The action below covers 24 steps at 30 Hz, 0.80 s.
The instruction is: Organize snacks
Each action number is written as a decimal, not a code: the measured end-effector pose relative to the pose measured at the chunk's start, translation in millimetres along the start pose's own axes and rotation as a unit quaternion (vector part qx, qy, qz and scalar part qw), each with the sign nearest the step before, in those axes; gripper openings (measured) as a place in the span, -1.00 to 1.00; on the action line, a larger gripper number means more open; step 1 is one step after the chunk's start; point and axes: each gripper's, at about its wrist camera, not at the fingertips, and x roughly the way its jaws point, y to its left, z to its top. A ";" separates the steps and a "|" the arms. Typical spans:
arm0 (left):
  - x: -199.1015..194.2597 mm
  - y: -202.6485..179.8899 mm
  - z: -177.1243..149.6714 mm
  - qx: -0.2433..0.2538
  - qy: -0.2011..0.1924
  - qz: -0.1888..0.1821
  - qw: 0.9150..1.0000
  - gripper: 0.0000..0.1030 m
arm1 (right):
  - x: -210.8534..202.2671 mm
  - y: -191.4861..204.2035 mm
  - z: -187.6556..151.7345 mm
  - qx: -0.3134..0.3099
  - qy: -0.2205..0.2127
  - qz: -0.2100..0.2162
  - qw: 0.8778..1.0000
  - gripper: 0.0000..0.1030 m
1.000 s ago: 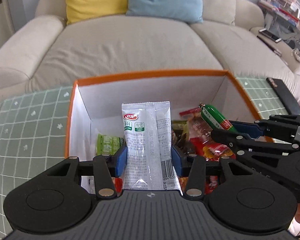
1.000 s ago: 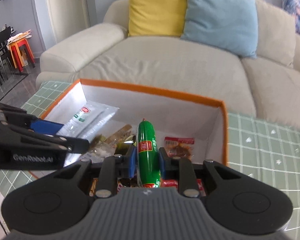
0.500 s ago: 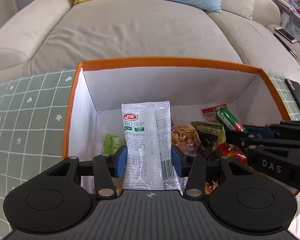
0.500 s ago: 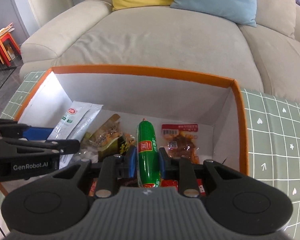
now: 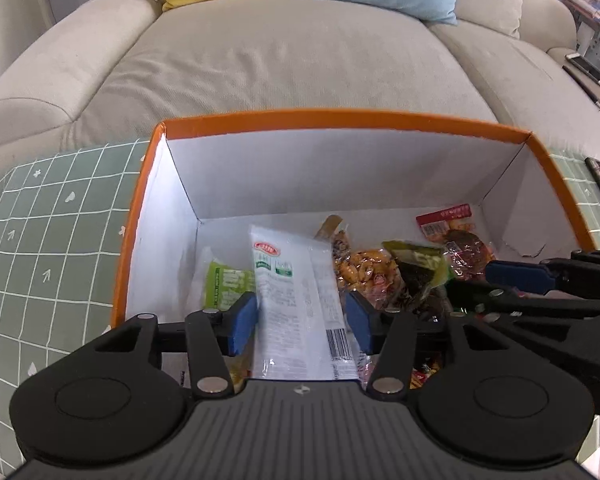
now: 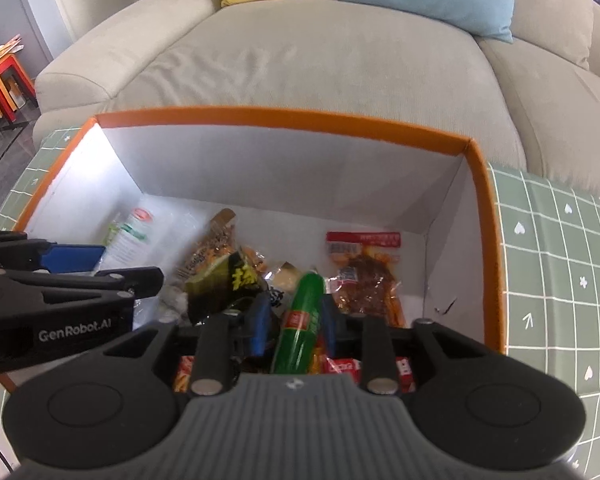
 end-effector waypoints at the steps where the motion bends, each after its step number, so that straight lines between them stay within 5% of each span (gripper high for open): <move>1: -2.6 -0.1 -0.5 -0.003 -0.003 -0.005 1.000 0.39 | -2.6 1.0 1.1 -0.003 -0.003 -0.001 1.000 -0.26; 4: -15.7 -0.4 -0.4 -0.009 -0.025 0.003 1.000 0.58 | -12.8 3.2 3.1 -0.011 -0.012 -0.009 1.000 -0.19; 12: -65.1 0.1 -6.2 -0.027 -0.083 0.010 0.996 0.62 | -52.8 4.0 -2.1 -0.025 -0.042 -0.015 0.999 0.29; 24: -165.7 -23.0 -55.5 0.018 -0.233 0.066 0.970 0.62 | -158.9 1.7 -41.9 -0.022 -0.162 -0.011 0.987 0.61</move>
